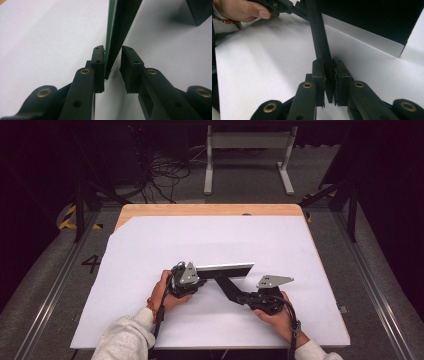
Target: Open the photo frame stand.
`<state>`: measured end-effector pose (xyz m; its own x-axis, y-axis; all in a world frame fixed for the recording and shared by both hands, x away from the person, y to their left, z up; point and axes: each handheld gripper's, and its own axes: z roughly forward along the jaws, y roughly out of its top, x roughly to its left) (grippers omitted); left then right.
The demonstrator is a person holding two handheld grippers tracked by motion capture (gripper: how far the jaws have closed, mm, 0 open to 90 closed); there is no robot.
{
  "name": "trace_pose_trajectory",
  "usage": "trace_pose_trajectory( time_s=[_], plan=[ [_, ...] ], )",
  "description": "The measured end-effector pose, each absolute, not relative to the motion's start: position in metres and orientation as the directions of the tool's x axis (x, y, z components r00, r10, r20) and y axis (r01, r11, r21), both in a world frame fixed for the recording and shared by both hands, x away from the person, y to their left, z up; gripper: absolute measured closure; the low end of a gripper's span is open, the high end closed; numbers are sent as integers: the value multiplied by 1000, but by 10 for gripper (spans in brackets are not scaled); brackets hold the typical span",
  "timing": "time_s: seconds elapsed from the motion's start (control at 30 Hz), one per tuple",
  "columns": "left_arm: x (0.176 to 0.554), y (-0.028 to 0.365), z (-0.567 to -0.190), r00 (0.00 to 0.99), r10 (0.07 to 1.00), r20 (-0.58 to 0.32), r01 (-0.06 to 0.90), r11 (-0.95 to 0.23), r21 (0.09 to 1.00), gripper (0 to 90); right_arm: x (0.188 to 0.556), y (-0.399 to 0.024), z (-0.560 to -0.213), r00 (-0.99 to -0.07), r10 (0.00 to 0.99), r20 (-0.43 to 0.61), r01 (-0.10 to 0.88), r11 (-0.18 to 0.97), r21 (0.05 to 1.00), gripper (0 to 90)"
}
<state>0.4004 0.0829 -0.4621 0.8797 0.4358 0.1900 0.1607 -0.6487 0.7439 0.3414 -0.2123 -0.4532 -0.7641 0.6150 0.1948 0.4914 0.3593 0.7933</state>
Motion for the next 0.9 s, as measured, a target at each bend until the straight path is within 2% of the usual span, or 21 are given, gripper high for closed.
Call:
trace_pose_trajectory(
  time_s=[0.2,0.27,0.37,0.6,0.77,0.9],
  plan=[
    [401,83,-462,870,442,218,153,-663,732,739,340,-211,-453,-762,619,189,490,361,793,826],
    [403,85,-462,854,470,222,168,-653,739,759,340,-211,-453,-764,616,194,492,362,792,845],
    [410,92,-461,852,498,162,210,-609,765,773,339,-210,-454,-760,619,197,498,360,789,861],
    [410,95,-460,860,493,131,214,-583,784,760,340,-210,-454,-758,621,199,501,360,787,851],
    [411,97,-458,872,474,123,196,-569,798,691,339,-211,-453,-753,630,189,496,355,793,857],
    [412,94,-454,875,475,94,200,-532,823,527,339,-212,-453,-754,630,185,492,356,794,859]
  ],
)
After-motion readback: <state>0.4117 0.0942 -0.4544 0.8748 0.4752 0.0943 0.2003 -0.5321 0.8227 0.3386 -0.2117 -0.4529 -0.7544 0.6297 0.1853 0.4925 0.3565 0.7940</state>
